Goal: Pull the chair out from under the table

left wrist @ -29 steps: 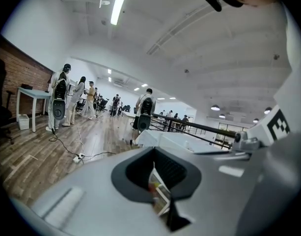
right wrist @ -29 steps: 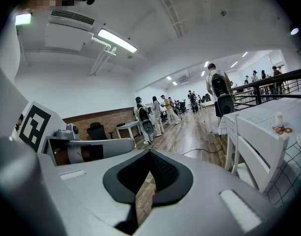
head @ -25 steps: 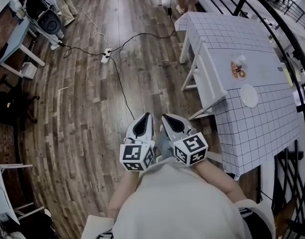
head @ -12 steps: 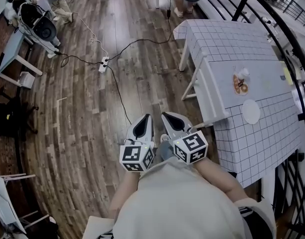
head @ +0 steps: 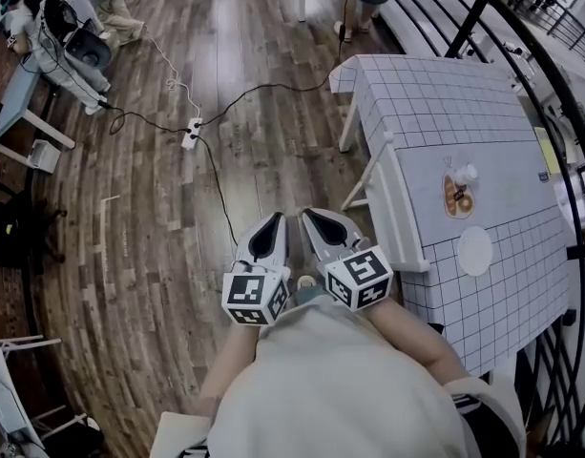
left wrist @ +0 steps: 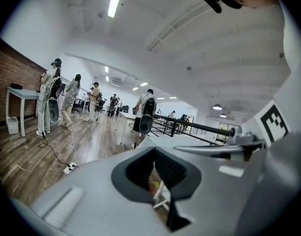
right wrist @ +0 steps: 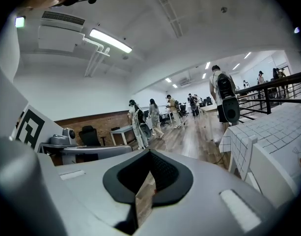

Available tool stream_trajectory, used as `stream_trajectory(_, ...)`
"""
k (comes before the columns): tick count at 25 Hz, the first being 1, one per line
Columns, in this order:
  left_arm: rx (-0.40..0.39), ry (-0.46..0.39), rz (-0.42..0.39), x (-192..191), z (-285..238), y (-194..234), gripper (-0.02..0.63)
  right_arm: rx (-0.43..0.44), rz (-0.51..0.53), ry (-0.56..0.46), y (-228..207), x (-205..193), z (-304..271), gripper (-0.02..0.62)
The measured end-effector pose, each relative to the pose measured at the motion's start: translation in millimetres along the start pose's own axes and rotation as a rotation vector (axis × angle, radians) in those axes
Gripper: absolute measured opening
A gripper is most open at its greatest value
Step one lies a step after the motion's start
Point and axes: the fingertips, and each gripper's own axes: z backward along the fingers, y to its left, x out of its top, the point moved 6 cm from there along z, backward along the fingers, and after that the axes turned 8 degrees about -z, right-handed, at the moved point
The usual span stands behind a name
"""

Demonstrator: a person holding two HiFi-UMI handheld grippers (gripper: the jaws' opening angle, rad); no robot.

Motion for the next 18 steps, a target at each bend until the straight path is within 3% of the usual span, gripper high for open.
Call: stream_trajectory(18, -0.082, 0.033, -0.028, 12.4, -82.8, 2.7, 0.011, -0.097, -0.059, -0.010, -67.5, 20.7, -21.4, -0.003)
